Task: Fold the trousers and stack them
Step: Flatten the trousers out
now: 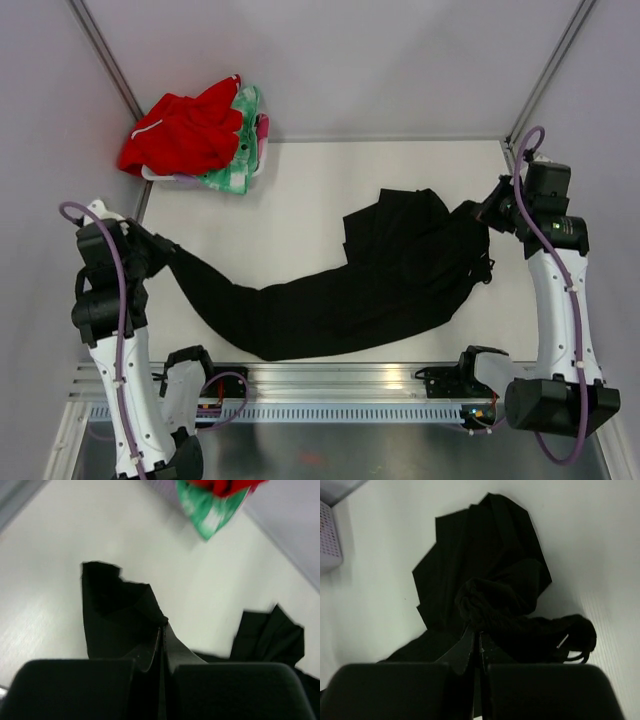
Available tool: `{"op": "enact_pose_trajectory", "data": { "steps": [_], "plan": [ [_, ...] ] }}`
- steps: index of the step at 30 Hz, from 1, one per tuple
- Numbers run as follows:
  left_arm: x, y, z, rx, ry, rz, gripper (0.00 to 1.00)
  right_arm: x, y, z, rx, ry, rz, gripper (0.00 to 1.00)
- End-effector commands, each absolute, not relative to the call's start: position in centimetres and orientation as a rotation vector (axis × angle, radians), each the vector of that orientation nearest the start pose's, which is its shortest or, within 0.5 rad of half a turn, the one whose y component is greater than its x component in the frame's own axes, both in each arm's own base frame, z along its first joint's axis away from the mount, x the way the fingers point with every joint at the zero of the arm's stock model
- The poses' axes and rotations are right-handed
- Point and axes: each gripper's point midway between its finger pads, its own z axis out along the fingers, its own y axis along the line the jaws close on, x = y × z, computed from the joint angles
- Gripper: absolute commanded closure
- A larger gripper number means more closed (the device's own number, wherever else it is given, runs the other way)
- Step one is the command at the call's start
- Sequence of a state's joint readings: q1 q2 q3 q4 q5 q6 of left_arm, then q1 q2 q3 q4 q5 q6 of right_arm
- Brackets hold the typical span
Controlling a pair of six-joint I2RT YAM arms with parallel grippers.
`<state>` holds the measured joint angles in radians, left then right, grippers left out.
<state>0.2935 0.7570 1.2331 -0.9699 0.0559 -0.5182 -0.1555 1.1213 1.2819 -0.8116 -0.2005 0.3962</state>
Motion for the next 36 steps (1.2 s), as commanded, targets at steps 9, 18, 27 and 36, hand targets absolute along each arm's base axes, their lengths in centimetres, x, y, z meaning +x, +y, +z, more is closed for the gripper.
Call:
{"op": "enact_pose_trajectory", "data": {
  "steps": [9,18,27,36],
  "plan": [
    [20.5,0.1,22.1,-0.725,2.182,-0.327,0.00,24.4,-2.0,19.7,0.713,2.310,0.137,1.00],
    [29.7,-15.6,29.9,-0.009,2.088,-0.498,0.00,25.8,-4.9,17.2,0.839,2.257,0.017,1.00],
    [39.0,-33.6,16.4,0.348,2.337,-0.457,0.08,26.8,-6.9,17.7,0.862,2.201,0.009,1.00],
    [42.7,-34.5,16.0,0.454,2.428,-0.324,0.08,28.1,-6.2,16.6,0.863,2.202,0.081,1.00]
  ]
}}
